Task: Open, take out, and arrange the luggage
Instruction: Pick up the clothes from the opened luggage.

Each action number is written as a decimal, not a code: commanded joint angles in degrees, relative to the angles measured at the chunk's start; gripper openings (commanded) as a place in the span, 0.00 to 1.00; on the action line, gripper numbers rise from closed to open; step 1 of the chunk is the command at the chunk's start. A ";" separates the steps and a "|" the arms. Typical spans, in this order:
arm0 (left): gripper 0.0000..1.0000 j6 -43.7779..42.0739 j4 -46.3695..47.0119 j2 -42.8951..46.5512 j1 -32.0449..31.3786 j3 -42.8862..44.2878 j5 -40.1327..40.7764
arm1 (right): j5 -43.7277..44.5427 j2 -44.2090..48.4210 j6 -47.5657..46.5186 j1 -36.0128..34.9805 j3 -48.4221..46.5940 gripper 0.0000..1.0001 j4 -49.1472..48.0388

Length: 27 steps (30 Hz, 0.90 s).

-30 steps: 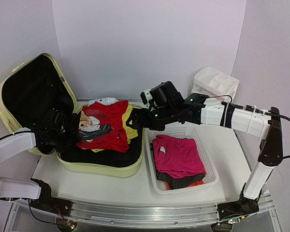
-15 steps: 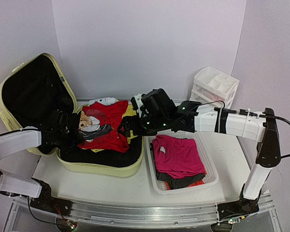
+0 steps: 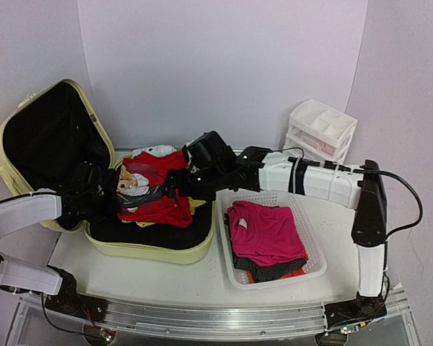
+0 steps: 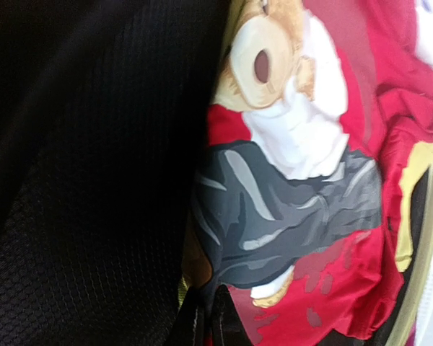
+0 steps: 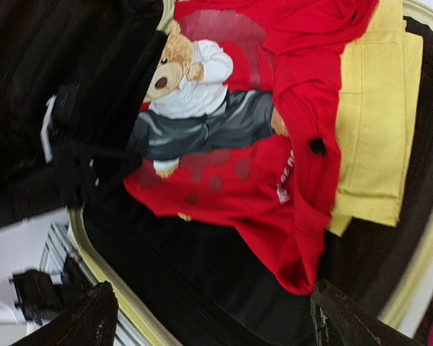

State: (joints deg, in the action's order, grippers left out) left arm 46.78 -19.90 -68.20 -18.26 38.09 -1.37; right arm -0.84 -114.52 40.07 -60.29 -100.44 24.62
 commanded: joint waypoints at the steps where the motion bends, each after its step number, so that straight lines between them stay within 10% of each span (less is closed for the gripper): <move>1: 0.00 -1.77 0.88 4.61 0.41 0.34 2.01 | 4.64 -7.70 7.18 0.00 -11.59 0.92 6.61; 27: 0.00 -3.19 -1.14 9.39 0.38 -3.65 -6.20 | 11.97 -31.06 14.81 0.72 -35.44 0.63 17.48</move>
State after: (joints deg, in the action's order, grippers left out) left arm 44.80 -20.91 -60.27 -18.04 35.14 -5.48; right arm 9.72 -143.09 54.28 -60.03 -131.55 42.44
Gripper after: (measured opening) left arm 0.019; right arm 0.672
